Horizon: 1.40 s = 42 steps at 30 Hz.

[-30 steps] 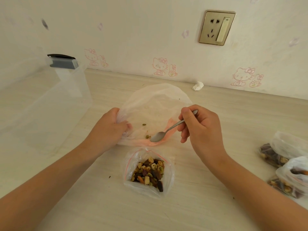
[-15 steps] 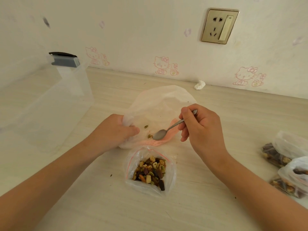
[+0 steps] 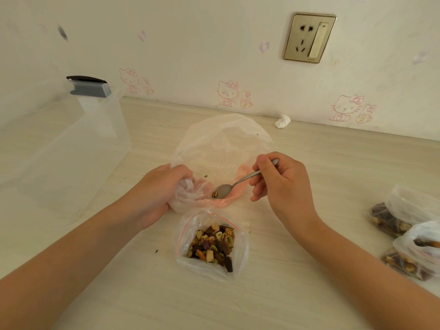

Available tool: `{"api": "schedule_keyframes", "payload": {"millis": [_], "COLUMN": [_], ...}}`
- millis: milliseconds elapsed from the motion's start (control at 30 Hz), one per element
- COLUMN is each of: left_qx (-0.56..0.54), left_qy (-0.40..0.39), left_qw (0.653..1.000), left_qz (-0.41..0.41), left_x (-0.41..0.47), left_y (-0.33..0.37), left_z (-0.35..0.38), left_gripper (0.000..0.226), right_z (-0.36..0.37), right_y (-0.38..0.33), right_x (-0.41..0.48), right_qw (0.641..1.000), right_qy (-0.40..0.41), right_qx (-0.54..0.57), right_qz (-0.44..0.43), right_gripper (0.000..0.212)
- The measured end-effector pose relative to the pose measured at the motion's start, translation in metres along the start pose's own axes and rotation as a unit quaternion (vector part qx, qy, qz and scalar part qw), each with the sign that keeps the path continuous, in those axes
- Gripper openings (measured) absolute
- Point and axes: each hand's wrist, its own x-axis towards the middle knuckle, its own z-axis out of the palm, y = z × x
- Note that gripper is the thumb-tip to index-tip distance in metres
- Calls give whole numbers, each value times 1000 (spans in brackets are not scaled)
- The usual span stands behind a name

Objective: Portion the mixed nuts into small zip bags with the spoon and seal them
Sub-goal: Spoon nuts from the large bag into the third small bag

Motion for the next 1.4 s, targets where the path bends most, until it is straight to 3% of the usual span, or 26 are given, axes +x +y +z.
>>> {"api": "schedule_keyframes", "payload": {"millis": [133, 333, 500, 600, 767, 933, 1100, 1400], "left_qx": [43, 107, 79, 90, 97, 87, 78, 55], "left_qy": [-47, -32, -11, 10, -9, -10, -15, -16], "left_qw": [997, 990, 994, 992, 992, 993, 994, 995], "left_qz": [35, 88, 79, 85, 83, 79, 78, 85], "left_x": [1, 3, 7, 6, 5, 4, 3, 3], "left_y": [-1, -3, -3, -5, -5, -7, -7, -7], "left_z": [-5, -8, -8, -8, -6, -4, -2, -1], "left_gripper": [7, 13, 11, 22, 16, 22, 14, 12], "right_z": [0, -5, -7, -9, -11, -5, 2, 8], "right_y": [3, 2, 1, -1, -7, -4, 0, 0], "right_x": [3, 13, 15, 15, 16, 12, 5, 1], "right_qw": [998, 975, 965, 962, 965, 977, 990, 994], "right_qy": [9, 42, 47, 46, 61, 68, 47, 21], "right_qx": [45, 151, 184, 198, 210, 166, 111, 83], "right_qz": [45, 154, 183, 181, 143, 112, 78, 71], "right_gripper": [32, 30, 29, 29, 29, 29, 29, 31]}}
